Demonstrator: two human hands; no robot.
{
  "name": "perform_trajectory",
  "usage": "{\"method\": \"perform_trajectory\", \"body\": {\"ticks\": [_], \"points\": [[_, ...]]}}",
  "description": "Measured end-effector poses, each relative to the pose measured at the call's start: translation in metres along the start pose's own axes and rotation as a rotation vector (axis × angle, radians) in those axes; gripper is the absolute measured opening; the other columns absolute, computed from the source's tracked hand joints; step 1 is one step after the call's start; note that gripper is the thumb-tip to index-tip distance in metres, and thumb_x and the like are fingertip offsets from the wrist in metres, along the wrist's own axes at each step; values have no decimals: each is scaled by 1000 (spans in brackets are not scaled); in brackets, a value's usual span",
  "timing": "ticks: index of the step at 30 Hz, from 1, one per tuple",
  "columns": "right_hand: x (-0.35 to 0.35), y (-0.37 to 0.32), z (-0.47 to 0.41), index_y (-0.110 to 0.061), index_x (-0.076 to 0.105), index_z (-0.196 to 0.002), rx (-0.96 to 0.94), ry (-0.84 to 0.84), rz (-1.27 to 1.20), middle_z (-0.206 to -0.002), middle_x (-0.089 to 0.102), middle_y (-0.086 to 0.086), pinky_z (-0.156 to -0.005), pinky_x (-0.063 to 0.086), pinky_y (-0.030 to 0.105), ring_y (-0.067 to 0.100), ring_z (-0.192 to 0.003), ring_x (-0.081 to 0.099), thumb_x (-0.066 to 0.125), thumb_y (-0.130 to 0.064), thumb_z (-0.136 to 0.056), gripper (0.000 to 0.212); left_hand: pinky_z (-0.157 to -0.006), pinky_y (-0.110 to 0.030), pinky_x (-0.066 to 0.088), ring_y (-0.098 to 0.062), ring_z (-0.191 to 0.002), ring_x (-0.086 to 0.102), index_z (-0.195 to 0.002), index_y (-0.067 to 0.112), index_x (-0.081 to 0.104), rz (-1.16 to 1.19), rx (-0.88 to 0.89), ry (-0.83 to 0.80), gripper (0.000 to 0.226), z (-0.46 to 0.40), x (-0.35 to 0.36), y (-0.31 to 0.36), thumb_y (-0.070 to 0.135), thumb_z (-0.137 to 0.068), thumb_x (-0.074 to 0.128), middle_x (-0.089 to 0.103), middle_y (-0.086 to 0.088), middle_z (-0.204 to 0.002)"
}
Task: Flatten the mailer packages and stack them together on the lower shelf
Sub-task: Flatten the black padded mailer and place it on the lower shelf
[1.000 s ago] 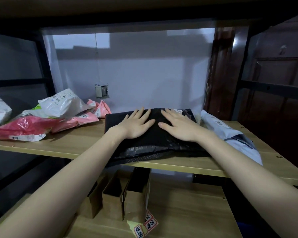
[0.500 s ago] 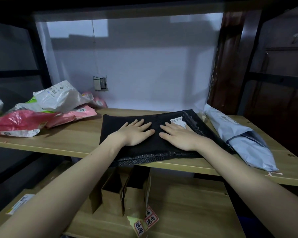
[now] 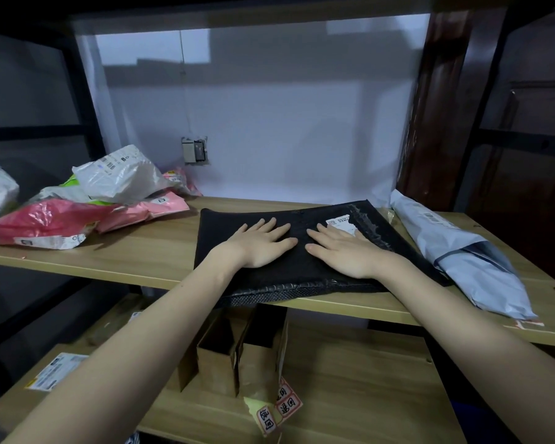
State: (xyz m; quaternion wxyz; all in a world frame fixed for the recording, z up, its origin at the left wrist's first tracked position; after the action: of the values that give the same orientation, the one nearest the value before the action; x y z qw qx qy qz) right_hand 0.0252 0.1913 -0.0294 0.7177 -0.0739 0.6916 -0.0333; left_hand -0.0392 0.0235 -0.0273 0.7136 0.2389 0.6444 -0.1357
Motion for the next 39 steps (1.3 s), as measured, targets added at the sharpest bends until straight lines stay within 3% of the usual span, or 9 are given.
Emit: {"method": "perform_trajectory", "body": {"ticks": [8, 12, 16, 21, 24, 28, 32, 35, 39], "points": [[1, 1, 0, -32, 7, -150, 6, -10, 12, -160, -5, -5, -118, -5, 49, 12, -147, -8, 14, -61, -93, 64, -118, -44, 1, -19, -148, 1, -149, 36, 16, 40, 24, 36, 72, -2, 1, 0, 71, -87, 27, 6, 2, -160], [0, 0, 0, -32, 11, -150, 5, 8, 2, -160, 0, -5, -118, -2, 49, 13, -147, -5, 18, -60, -94, 63, -116, -44, 17, -23, -142, 23, -142, 30, 34, 61, 51, 143, 64, -3, 1, 0, 65, -89, 33, 26, 0, -155], [-2, -1, 3, -27, 27, -146, -18, 100, -56, -157, 20, -1, -116, 14, 47, 17, -145, 14, 30, -57, -94, 61, -100, -40, 36, -22, -126, 42, -125, 23, 53, 10, 102, 330, 40, 4, -3, 0, 45, -94, 41, 44, 1, -138], [-10, -4, 18, -20, 56, -119, -45, 413, 84, -122, 49, 2, -95, 35, 41, 22, -122, 41, 38, -44, -95, 38, -85, -33, 41, -20, -107, 57, -110, 24, 61, -106, 199, 513, 30, 30, -13, 11, 42, -94, 41, 61, 3, -114], [-16, -2, 33, -19, 62, -106, -50, 529, 47, -111, 54, 3, -91, 39, 40, 24, -113, 46, 40, -39, -94, 31, -93, -36, 43, -15, -115, 53, -119, 31, 57, -13, 262, 404, 47, 53, -14, 22, 62, -90, 35, 58, 7, -122], [-25, 5, 53, -17, 64, -103, 8, 562, -24, -108, 57, 5, -87, 43, 38, 29, -103, 54, 40, -35, -94, 31, -112, -38, 28, -14, -140, 29, -144, 39, 29, -31, 333, 120, 71, 75, -9, 40, 74, -83, 31, 33, 10, -152], [-31, 14, 76, -16, 64, -98, 39, 581, -78, -98, 56, 6, -83, 45, 38, 30, -96, 56, 39, -31, -94, 29, -108, -40, 31, -19, -140, 29, -147, 42, 16, -211, 347, 108, 86, 83, 1, 39, 79, -75, 42, 25, 8, -155], [-38, 20, 96, -17, 64, -100, 45, 607, -103, -97, 55, 4, -84, 44, 38, 25, -96, 56, 40, -30, -94, 28, -99, -38, 38, -19, -132, 40, -145, 44, 21, -269, 336, 129, 79, 89, 0, 30, 73, -77, 50, 32, 10, -149], [-49, 28, 116, -15, 63, -108, 59, 670, -140, -105, 55, 4, -84, 38, 32, 25, -104, 53, 39, -26, -95, 29, -100, -37, 42, -14, -127, 47, -136, 45, 40, -153, 352, 227, 49, 104, -18, 21, 57, -89, 46, 48, 12, -139]]}}
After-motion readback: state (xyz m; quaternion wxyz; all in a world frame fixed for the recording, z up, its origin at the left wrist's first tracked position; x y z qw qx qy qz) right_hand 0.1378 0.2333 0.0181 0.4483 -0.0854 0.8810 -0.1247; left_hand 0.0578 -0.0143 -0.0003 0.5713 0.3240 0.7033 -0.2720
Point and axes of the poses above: each hand's wrist, its own z-axis away from the middle knuckle, its own x-axis out of the palm, y = z × x, the point moved 1 cm from there along -z, towards the middle knuckle
